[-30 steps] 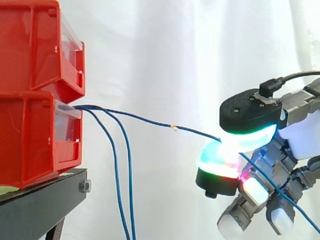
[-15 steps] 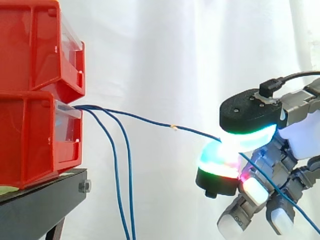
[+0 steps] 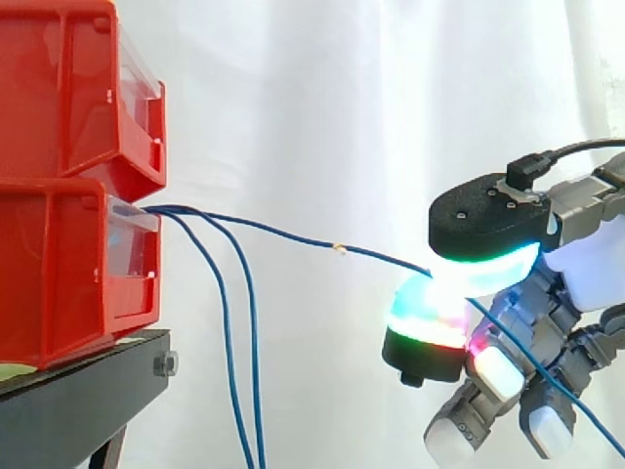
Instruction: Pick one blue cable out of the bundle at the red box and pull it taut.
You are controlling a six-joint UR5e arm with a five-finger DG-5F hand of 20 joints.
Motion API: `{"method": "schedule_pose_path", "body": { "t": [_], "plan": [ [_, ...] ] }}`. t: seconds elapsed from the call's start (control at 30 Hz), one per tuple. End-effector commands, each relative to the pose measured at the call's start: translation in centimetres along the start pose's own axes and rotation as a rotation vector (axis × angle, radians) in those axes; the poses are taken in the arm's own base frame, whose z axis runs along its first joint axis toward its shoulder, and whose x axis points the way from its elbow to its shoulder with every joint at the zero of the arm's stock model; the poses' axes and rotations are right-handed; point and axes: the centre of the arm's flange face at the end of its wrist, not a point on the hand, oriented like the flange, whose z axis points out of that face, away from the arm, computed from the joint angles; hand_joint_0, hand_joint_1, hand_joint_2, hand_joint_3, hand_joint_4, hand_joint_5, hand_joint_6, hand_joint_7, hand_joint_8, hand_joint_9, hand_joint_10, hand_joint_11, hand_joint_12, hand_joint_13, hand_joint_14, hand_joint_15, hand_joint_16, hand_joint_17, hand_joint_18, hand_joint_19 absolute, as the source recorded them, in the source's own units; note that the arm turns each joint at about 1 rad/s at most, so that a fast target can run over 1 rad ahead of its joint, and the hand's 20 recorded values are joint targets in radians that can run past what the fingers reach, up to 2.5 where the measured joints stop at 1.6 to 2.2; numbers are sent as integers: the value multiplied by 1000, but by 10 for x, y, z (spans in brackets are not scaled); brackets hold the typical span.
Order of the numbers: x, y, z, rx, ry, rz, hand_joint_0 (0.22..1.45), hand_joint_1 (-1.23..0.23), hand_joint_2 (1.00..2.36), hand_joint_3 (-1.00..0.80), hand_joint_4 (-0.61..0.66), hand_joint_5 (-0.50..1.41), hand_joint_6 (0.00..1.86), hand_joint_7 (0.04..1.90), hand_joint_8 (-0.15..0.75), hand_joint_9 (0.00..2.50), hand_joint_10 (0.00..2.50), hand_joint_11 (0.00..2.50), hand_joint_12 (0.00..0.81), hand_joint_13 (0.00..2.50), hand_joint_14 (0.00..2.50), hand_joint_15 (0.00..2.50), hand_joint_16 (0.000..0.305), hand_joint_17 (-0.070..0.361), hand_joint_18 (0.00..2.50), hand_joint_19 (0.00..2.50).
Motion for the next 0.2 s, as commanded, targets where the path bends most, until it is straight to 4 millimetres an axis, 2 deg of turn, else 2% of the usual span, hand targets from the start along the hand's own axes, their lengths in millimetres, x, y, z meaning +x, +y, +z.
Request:
{"method": "schedule_pose_path", "body": {
  "t": [0.0, 0.17],
  "plan": [
    [0, 0, 0, 0, 0, 0, 649, -866, 1014, 129, 18, -91, 899, 1286, 390, 1085, 10, 428, 407, 699, 5, 184, 67, 150, 951, 344],
    [0, 0, 0, 0, 0, 1, 648, -864, 1015, 133, 18, -92, 900, 1282, 392, 1083, 10, 426, 406, 699, 5, 184, 67, 151, 962, 345]
  ]
}}
